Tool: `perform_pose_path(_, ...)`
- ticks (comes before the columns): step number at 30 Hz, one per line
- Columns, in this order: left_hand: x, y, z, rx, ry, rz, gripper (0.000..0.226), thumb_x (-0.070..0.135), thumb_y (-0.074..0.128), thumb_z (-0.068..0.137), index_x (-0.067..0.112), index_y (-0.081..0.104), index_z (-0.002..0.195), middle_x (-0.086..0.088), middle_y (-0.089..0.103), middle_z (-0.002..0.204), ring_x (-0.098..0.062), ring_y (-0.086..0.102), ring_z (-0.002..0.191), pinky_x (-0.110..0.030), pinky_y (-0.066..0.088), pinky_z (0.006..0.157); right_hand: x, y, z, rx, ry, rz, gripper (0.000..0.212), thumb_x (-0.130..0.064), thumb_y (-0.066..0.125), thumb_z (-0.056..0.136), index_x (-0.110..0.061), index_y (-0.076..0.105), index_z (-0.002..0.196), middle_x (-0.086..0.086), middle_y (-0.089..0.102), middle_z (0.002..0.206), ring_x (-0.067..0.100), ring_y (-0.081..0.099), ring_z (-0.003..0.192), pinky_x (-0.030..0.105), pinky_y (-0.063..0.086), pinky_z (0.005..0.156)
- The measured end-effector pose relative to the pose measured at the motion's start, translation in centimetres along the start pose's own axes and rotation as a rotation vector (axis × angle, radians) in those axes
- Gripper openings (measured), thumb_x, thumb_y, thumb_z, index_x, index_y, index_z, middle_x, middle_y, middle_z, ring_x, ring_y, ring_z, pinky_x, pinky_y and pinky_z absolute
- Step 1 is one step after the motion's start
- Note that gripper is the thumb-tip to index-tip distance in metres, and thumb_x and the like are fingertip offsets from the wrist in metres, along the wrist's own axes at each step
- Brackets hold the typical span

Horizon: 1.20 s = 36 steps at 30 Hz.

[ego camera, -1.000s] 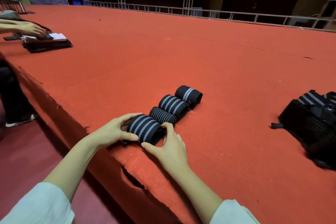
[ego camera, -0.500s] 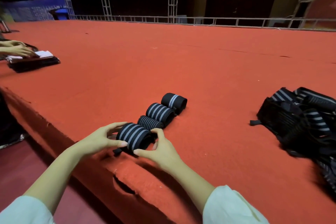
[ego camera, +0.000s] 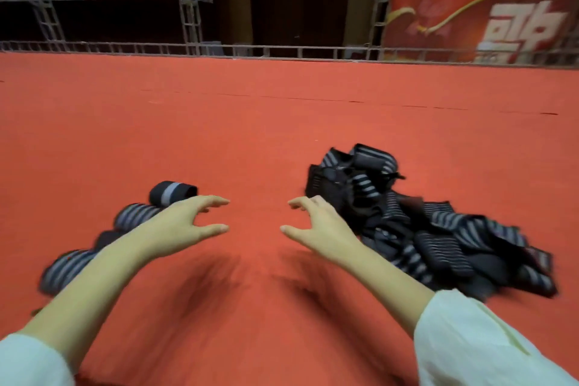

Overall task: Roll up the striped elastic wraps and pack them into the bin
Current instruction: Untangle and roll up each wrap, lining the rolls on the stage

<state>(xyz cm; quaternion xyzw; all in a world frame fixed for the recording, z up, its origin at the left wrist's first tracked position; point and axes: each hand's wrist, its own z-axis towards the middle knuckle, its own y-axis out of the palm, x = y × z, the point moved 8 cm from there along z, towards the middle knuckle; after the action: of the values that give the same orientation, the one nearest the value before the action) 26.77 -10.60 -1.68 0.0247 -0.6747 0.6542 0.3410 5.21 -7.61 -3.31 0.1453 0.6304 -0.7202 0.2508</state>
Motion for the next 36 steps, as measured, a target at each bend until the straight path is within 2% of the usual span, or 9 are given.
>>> perform_pose_path(4, 8.2, 6.9, 5.9, -0.049, 0.144, -0.004, 0.051, 0.066, 0.065, 0.073, 0.048, 0.046, 0.116, 0.02, 0.054, 0.122, 0.002, 0.052, 0.108, -0.018, 0.039, 0.092, 9.6, -7.5, -4.6, 0.102, 0.131, -0.106, 0.05, -0.037, 0.066, 0.085, -0.023, 0.053, 0.131, 0.005, 0.05, 0.127, 0.022, 0.043, 0.123, 0.031, 0.032, 0.106)
perform_pose_path(8, 17.8, 13.8, 9.9, -0.069, 0.338, -0.039, 0.048, 0.033, 0.069, 0.086, 0.022, 0.054, 0.13, 0.007, 0.056, 0.129, -0.006, 0.05, 0.119, -0.01, 0.029, 0.098, 18.7, -14.2, -9.5, 0.188, 0.26, -0.172, 0.04, -0.026, 0.066, 0.087, -0.019, 0.059, 0.126, 0.006, 0.053, 0.126, 0.024, 0.046, 0.122, 0.03, 0.03, 0.106)
perform_pose_path(10, 22.2, 16.4, 11.4, -0.051, 0.426, -0.032, 0.049, 0.03, 0.068, 0.087, 0.018, 0.053, 0.132, 0.004, 0.053, 0.133, -0.009, 0.047, 0.125, -0.009, 0.025, 0.101, 22.7, -16.9, -11.5, 0.214, 0.328, -0.179, 0.038, -0.023, 0.067, 0.086, -0.018, 0.061, 0.124, 0.006, 0.055, 0.125, 0.025, 0.048, 0.121, 0.031, 0.032, 0.105)
perform_pose_path(14, 27.3, 20.6, 14.6, -0.035, 0.456, -0.007, 0.06, 0.035, 0.067, 0.087, 0.024, 0.043, 0.141, 0.006, 0.039, 0.146, -0.013, 0.035, 0.136, -0.028, 0.025, 0.115, 27.5, -18.9, -13.1, 0.209, 0.385, -0.158, 0.042, -0.027, 0.067, 0.087, -0.021, 0.058, 0.127, 0.0, 0.053, 0.132, 0.021, 0.046, 0.126, 0.029, 0.031, 0.106)
perform_pose_path(17, 27.6, 22.3, 16.8, -0.049, 0.332, 0.027, 0.065, 0.034, 0.069, 0.085, 0.026, 0.04, 0.143, 0.004, 0.034, 0.149, -0.019, 0.034, 0.136, -0.032, 0.028, 0.113, 29.3, -17.9, -12.8, 0.152, 0.391, -0.09, 0.052, -0.032, 0.068, 0.086, -0.022, 0.051, 0.135, 0.0, 0.043, 0.144, 0.015, 0.037, 0.135, 0.024, 0.024, 0.109)
perform_pose_path(21, 27.3, 22.4, 17.7, -0.021, 0.327, -0.015, 0.022, 0.035, 0.069, 0.085, 0.021, 0.069, 0.102, 0.007, 0.065, 0.102, -0.014, 0.058, 0.104, -0.032, 0.044, 0.093, 30.6, -15.5, -12.5, 0.066, 0.425, -0.002, 0.066, -0.045, 0.068, 0.083, -0.025, 0.044, 0.14, -0.003, 0.036, 0.148, 0.013, 0.033, 0.138, 0.023, 0.022, 0.11)
perform_pose_path(24, 27.2, 21.6, 17.4, 0.042, 0.331, -0.131, 0.016, 0.033, 0.067, 0.087, 0.019, 0.072, 0.092, 0.009, 0.069, 0.089, -0.009, 0.062, 0.088, -0.029, 0.046, 0.084, 31.0, -15.2, -12.3, 0.08, 0.408, -0.003, 0.059, -0.03, 0.067, 0.087, -0.022, 0.043, 0.141, -0.001, 0.035, 0.151, 0.011, 0.031, 0.139, 0.014, 0.021, 0.104)
perform_pose_path(29, 25.9, 16.8, 17.8, 0.254, 0.25, -0.232, 0.014, 0.027, 0.069, 0.086, 0.018, 0.073, 0.097, 0.007, 0.071, 0.092, -0.009, 0.062, 0.088, -0.024, 0.043, 0.08, 31.3, -18.5, -12.9, 0.208, 0.411, 0.018, 0.037, -0.012, 0.059, 0.092, -0.027, 0.063, 0.125, -0.008, 0.062, 0.128, 0.009, 0.053, 0.122, 0.015, 0.035, 0.092)
perform_pose_path(36, 21.9, 10.7, 17.4, 0.392, 0.122, -0.218, 0.011, 0.021, 0.067, 0.088, 0.013, 0.071, 0.095, -0.003, 0.069, 0.091, -0.018, 0.06, 0.09, -0.027, 0.038, 0.077, 33.0, -23.6, -15.8, 0.314, 0.444, -0.15, 0.054, 0.015, 0.049, 0.077, -0.019, 0.072, 0.112, 0.0, 0.071, 0.114, 0.015, 0.061, 0.113, 0.025, 0.042, 0.091)
